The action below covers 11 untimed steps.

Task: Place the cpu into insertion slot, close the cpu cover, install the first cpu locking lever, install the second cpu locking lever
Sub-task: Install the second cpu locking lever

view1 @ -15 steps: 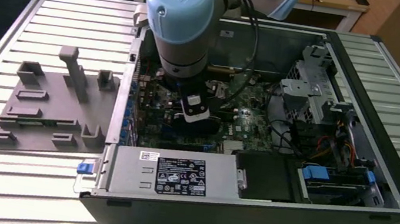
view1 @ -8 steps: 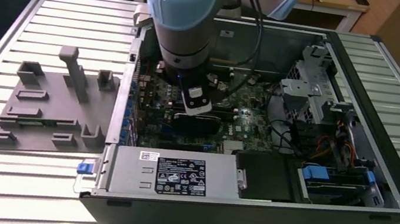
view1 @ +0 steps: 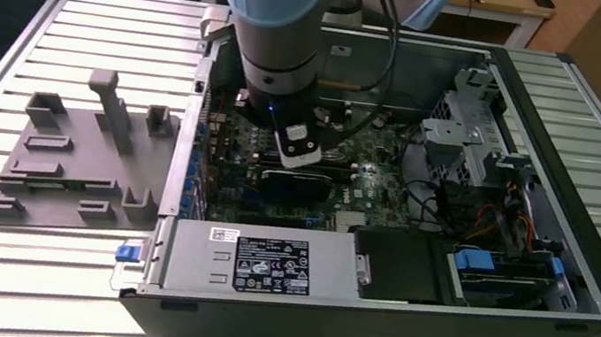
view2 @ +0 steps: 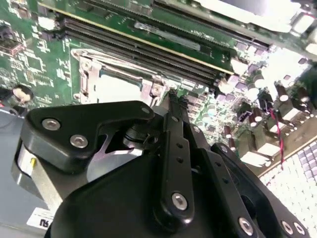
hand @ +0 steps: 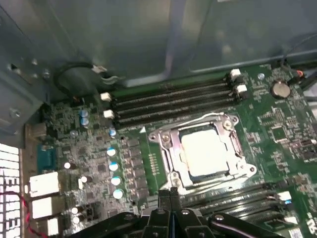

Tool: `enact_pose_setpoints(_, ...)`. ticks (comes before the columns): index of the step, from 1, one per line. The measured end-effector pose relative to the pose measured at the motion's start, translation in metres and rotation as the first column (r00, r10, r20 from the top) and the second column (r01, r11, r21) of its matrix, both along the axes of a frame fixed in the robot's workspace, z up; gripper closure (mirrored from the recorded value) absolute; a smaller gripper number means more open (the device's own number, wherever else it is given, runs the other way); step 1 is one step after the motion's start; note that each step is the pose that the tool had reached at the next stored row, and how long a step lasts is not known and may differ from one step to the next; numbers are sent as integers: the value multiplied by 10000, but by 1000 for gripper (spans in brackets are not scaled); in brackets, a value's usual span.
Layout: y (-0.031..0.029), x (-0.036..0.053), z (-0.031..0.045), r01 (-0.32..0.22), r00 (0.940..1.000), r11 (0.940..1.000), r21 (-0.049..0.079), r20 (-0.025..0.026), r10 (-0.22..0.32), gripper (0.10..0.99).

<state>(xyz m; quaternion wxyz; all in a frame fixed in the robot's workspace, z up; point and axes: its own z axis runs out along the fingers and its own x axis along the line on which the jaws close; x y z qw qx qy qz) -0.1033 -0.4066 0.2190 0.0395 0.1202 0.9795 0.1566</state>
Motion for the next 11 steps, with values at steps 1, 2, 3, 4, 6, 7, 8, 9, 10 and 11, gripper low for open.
enact_pose_setpoints(1,0,20,0,17,10000,10000,-17,0,-17,984)
enact_pose_setpoints(2,0,46,0,26,10000,10000,-22,1,-26,984)
enact_pose_setpoints(3,0,75,0,32,10000,10000,-26,0,-32,984)
enact_pose_setpoints(4,0,107,-1,36,10000,10000,-28,-1,-36,984)
enact_pose_setpoints(6,0,178,-2,39,10000,10000,-32,-1,-39,984)
enact_pose_setpoints(7,2,214,-3,40,10000,10000,-37,0,-40,984)
enact_pose_setpoints(8,3,249,-4,43,10000,10000,-43,0,-43,984)
enact_pose_setpoints(9,4,284,-5,46,10000,10000,-50,-1,-46,984)
enact_pose_setpoints(10,7,316,-6,47,10000,10000,-60,-1,-47,984)
enact_pose_setpoints(11,11,346,-7,46,10000,10000,-71,-1,-46,984)
